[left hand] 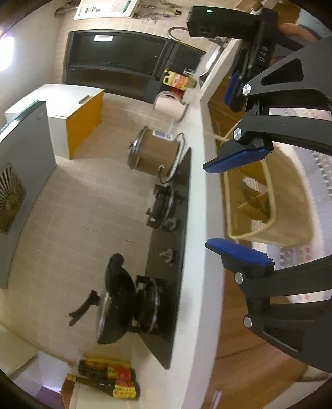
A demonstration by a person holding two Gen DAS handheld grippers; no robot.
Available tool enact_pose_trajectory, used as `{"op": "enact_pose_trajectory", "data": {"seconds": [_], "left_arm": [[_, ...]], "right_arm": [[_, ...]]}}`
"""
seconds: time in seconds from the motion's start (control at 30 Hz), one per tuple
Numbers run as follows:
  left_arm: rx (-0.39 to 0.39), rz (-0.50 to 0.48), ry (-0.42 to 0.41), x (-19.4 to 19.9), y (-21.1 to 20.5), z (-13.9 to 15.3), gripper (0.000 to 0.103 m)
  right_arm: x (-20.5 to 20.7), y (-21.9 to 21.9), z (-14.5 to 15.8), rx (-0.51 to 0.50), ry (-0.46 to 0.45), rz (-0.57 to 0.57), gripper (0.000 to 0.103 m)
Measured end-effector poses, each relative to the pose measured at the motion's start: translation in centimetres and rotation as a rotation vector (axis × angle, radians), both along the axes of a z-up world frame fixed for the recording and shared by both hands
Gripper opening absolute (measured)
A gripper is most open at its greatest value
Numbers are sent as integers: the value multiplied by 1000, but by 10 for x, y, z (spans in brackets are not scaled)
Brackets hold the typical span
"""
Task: Organize utensils
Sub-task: 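Move both open grippers back over the remaining utensils on the table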
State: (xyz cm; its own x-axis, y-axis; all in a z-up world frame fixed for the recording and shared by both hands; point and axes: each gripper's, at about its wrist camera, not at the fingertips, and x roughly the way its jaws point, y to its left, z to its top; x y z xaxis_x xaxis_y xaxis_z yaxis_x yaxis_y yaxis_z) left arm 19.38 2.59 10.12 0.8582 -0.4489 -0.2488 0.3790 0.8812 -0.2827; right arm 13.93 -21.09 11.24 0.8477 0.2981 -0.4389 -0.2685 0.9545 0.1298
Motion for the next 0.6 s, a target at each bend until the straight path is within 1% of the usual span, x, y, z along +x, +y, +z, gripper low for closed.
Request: {"op": "enact_pose_trajectory", "data": {"seconds": [0.07,0.1,0.17,0.2,0.23,0.27,0.33,0.4,0.43,0.5,0.6], "left_arm": [[10,2,24,-12,6,3,51],[13,3,33,-16,8,4,53],[30,0,64,-27,11,6,57],[49,1,80,-32,11,7,59],[90,14,92,-39,9,7,59],[118,24,97,-43,8,7,59],[216,37,109,-60,2,3,60],[251,32,131,-70,-1,0,62],[264,28,150,-74,-1,-4,62],[290,26,200,-79,-2,-11,62],[317,22,314,-81,-2,-32,61]], "right_arm": [[-11,-2,7,-5,13,-1,47],[-16,-1,10,-10,22,0,48],[-27,-1,16,-13,40,10,53],[-33,0,19,-15,49,15,59],[-39,2,22,-23,60,21,65],[-44,3,24,-33,70,30,66],[-56,8,25,-70,95,41,67],[-65,15,23,-115,122,36,69],[-67,16,22,-125,135,39,69],[-74,23,14,-164,192,43,69],[-78,28,-5,-206,288,34,69]]}}
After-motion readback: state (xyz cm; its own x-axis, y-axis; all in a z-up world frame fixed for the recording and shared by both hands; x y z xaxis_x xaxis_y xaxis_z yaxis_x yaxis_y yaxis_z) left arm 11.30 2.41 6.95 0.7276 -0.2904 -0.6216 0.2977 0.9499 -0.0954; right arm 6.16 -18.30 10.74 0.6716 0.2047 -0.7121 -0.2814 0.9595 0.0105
